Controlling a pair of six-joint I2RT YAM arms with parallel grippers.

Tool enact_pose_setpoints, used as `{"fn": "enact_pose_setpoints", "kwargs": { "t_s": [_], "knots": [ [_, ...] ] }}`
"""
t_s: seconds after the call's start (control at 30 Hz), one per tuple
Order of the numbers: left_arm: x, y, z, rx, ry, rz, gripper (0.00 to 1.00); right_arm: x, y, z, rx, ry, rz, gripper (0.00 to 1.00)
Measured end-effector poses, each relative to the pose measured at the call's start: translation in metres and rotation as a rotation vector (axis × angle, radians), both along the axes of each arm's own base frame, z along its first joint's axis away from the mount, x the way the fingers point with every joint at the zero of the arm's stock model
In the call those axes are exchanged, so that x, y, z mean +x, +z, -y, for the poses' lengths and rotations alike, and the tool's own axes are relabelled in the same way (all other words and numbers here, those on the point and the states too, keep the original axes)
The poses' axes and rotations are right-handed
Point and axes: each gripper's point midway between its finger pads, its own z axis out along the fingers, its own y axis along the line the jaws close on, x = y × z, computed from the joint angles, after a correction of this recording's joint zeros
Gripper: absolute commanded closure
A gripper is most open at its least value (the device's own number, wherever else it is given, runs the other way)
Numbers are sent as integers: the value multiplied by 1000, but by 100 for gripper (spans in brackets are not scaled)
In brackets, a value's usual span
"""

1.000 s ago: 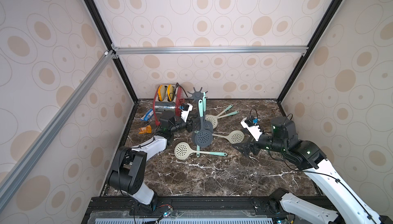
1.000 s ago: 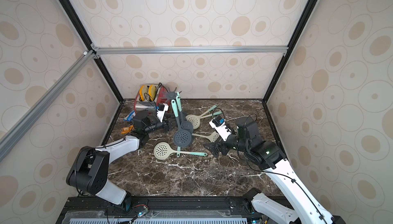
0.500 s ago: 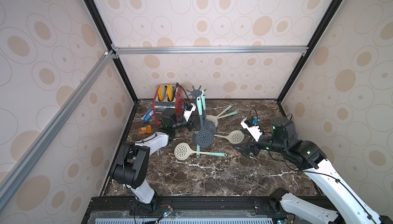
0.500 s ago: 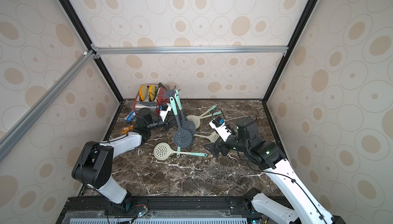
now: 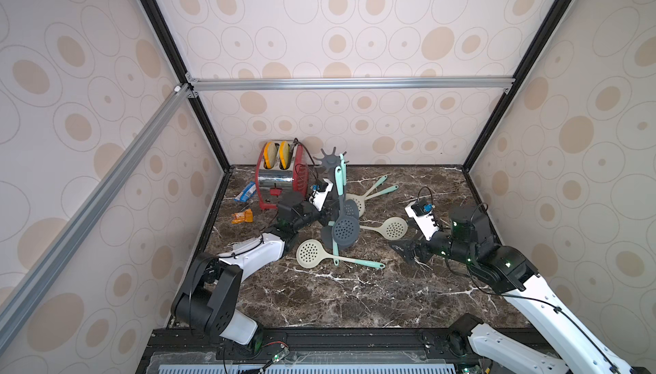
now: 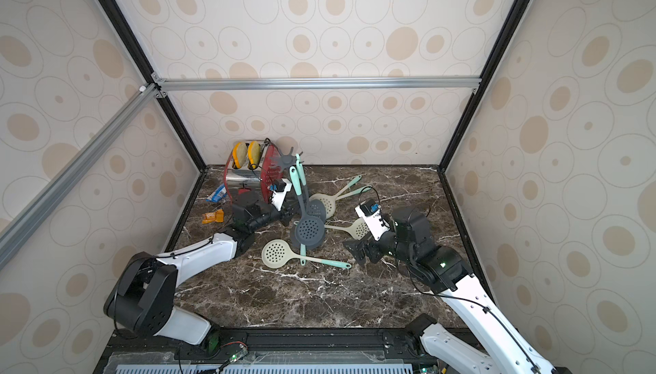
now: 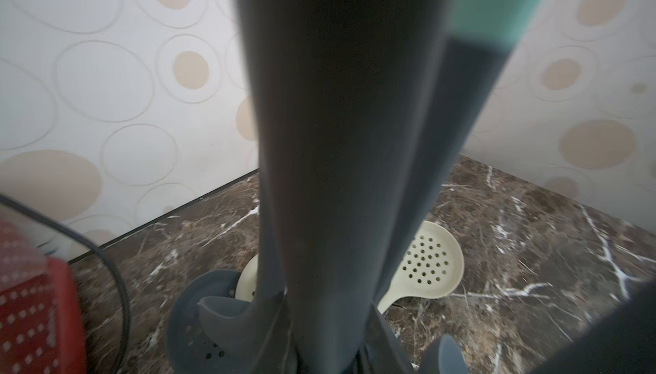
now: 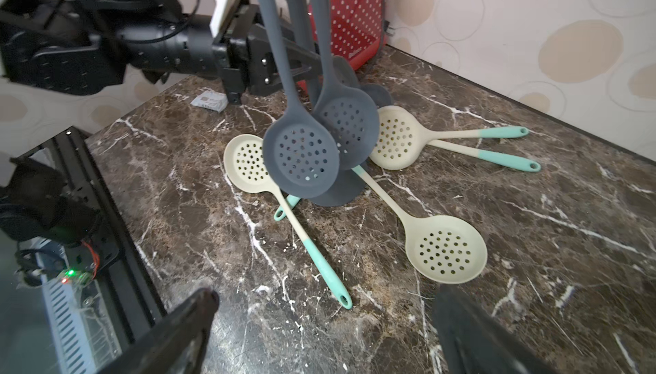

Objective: Hang the skimmer on the kitchen utensil rack
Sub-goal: Adjust the rack at the center of the board.

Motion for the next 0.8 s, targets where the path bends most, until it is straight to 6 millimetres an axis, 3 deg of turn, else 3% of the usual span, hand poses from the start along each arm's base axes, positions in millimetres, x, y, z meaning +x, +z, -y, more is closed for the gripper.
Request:
{"fn": "enact_pose_setpoints", "kwargs": {
  "t_s": [0.33, 0.63, 0.8],
  "knots": [
    [21, 0, -4, -21, 443, 62, 100, 21, -18, 30, -45, -258, -72, 0],
    [26, 1, -13, -81, 718, 65, 100, 16, -30, 49, -72, -337, -80, 0],
    [22, 1, -19, -99, 781, 60, 47, 12, -38, 51, -95, -329, -95, 0]
  ]
}}
